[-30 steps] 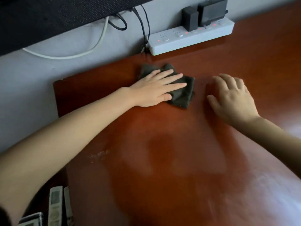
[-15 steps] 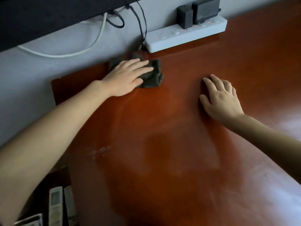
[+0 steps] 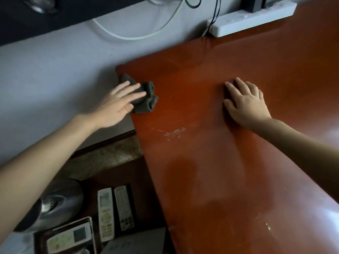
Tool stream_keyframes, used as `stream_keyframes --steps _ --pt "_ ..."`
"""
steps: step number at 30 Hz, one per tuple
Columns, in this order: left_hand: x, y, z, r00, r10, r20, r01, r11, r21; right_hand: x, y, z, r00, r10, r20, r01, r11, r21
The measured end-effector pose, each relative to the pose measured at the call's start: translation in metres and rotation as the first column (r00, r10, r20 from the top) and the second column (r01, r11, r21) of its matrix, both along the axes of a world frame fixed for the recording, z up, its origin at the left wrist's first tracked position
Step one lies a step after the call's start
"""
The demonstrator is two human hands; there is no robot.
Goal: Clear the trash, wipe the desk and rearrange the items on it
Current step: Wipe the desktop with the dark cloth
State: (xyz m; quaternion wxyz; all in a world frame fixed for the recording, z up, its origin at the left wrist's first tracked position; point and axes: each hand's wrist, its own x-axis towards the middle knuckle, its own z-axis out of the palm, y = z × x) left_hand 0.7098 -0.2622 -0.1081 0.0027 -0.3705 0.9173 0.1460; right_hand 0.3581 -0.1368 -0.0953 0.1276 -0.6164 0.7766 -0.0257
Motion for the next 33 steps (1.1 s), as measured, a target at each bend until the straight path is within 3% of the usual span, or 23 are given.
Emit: stream_keyframes --steps 3,6,8,11,14,17,21,24,28,31,33 --pt "-0.024 0.037 0.007 0.975 -0.215 0.050 0.217 0.975 -0.037 0.002 0.001 0.000 1.000 -0.013 -0.006 0.013 1.000 -0.006" --pt "-0.055 0.075 0.009 0.820 -0.562 0.109 0.572 0.810 -0.129 0.002 -0.001 0.001 0.999 -0.034 0.004 0.034 0.999 -0.009" --pt "-0.066 0.072 0.009 0.762 -0.623 0.175 0.641 0.764 -0.072 0.001 -0.001 0.001 0.999 -0.034 -0.002 0.034 0.999 0.003" --pt "-0.066 0.021 0.007 0.858 -0.488 0.159 0.505 0.858 -0.091 -0.002 -0.001 0.003 1.000 -0.024 -0.014 0.024 1.000 0.008" --pt "-0.050 -0.055 0.005 0.977 -0.142 0.159 0.163 0.979 -0.125 -0.005 -0.001 0.003 0.999 0.007 -0.045 -0.007 1.000 0.016" --pt "-0.039 -0.096 0.006 0.986 0.065 0.156 -0.045 0.990 -0.131 -0.007 -0.002 0.003 0.998 0.031 -0.061 -0.030 0.999 0.017" --pt "-0.056 -0.077 0.010 0.965 0.172 0.199 -0.159 0.984 -0.076 -0.013 -0.001 0.002 0.997 0.048 -0.059 -0.050 0.998 -0.024" --pt "-0.090 -0.033 0.017 0.972 0.042 0.232 -0.031 0.998 -0.052 -0.020 0.001 0.003 0.996 0.082 -0.028 -0.084 0.996 -0.044" --pt "-0.138 0.075 0.021 0.936 -0.280 0.215 0.283 0.959 0.018 -0.028 0.014 0.008 0.990 0.134 0.046 -0.132 0.990 -0.051" --pt "-0.149 0.163 0.022 0.788 -0.584 0.195 0.573 0.811 0.116 -0.026 0.048 0.010 0.994 0.111 -0.008 -0.111 0.993 -0.042" --pt "-0.149 0.192 0.020 0.688 -0.689 0.230 0.687 0.720 0.102 -0.024 0.078 0.009 0.998 0.061 -0.028 -0.063 0.996 -0.062"
